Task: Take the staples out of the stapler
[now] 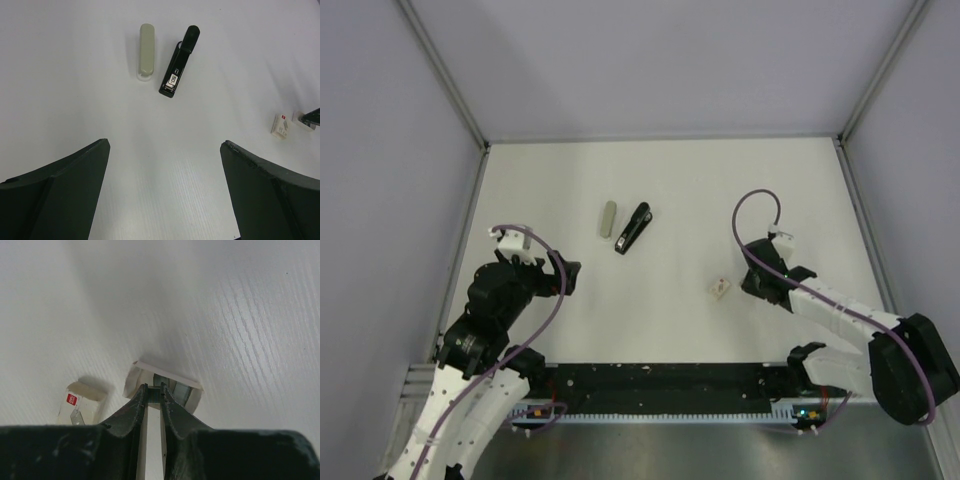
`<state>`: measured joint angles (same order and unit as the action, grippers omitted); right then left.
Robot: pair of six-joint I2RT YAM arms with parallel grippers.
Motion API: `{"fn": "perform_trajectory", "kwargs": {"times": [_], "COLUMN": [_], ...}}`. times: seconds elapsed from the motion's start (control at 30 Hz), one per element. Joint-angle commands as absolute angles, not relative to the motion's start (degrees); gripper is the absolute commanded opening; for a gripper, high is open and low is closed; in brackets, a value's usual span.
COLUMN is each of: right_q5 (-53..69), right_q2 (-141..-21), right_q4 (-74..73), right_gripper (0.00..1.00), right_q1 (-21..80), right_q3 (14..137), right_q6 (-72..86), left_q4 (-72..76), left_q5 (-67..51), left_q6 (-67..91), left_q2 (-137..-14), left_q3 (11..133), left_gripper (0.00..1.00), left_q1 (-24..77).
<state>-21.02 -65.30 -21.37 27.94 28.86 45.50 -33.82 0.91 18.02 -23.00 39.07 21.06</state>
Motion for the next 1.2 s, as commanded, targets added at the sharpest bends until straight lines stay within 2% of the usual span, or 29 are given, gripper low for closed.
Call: {"fn": "perform_trajectory", "kwargs": {"times": [0.0,1.17], "right_q5": [-20.83,-22.24], "right_q2": [-66.0,-67.59], "right_q4": [-18.46,-16.96], "right_gripper": [0.1,0.1], "right_q1": [27.25,27.25], "right_q3": [29.62,31.99], "right_q6": [46.23,45.61], "left_q4": [-31.46,-31.64], "left_q5": [0.62,0.97], "left_q6": [17.67,17.67], "left_q2": [-22.76,-23.29], "left_q3": [38.93,38.85], "left_gripper": [0.99,0.99], "left_q1": [21.09,21.09]}}
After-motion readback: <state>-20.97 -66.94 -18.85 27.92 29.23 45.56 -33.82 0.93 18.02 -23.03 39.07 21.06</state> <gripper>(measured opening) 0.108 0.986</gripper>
